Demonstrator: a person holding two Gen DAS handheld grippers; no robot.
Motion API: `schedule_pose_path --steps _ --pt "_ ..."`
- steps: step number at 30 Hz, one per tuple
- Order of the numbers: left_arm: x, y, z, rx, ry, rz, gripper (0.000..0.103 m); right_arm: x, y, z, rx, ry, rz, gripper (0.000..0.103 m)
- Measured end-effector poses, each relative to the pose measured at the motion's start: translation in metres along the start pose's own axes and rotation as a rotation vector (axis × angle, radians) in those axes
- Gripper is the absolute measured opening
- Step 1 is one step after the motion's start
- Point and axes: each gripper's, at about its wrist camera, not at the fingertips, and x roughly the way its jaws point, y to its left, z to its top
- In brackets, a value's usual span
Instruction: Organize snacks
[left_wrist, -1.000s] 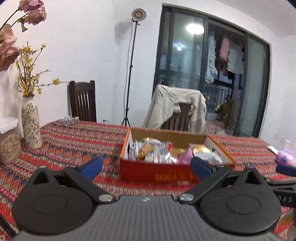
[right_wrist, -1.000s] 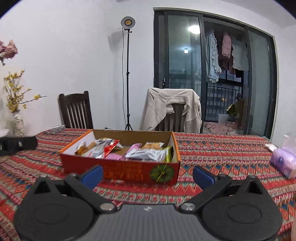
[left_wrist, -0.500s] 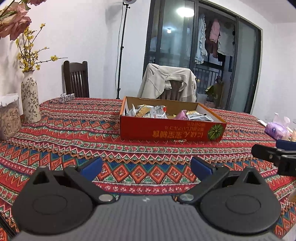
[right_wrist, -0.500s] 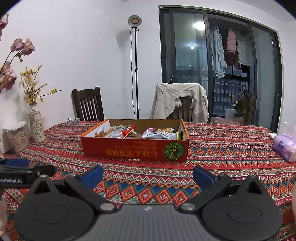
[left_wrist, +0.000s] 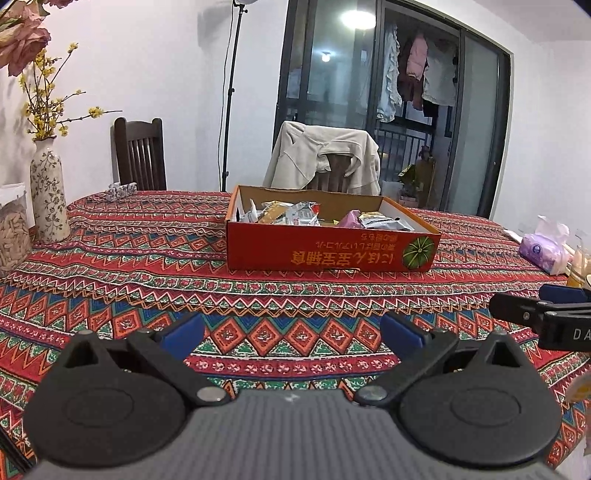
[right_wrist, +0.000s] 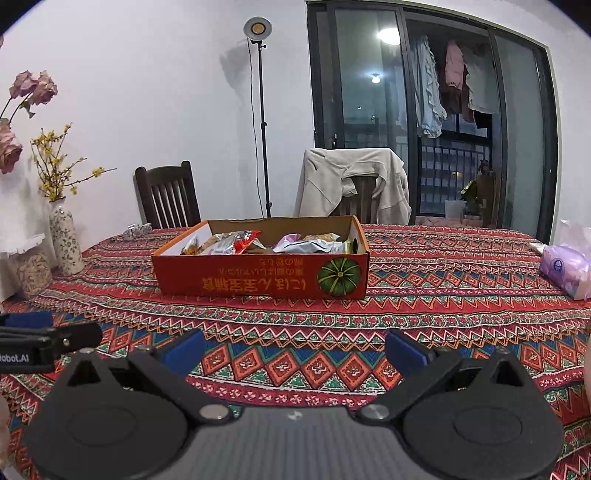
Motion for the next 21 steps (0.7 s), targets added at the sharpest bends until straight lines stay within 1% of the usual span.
schedule_pose_path --steps 21 --pt "0.007 0.0004 -0.0025 -0.002 0.015 -0.006 0.103 0.0089 -0.0016 -0.004 0.003 0.019 -0.001 0.103"
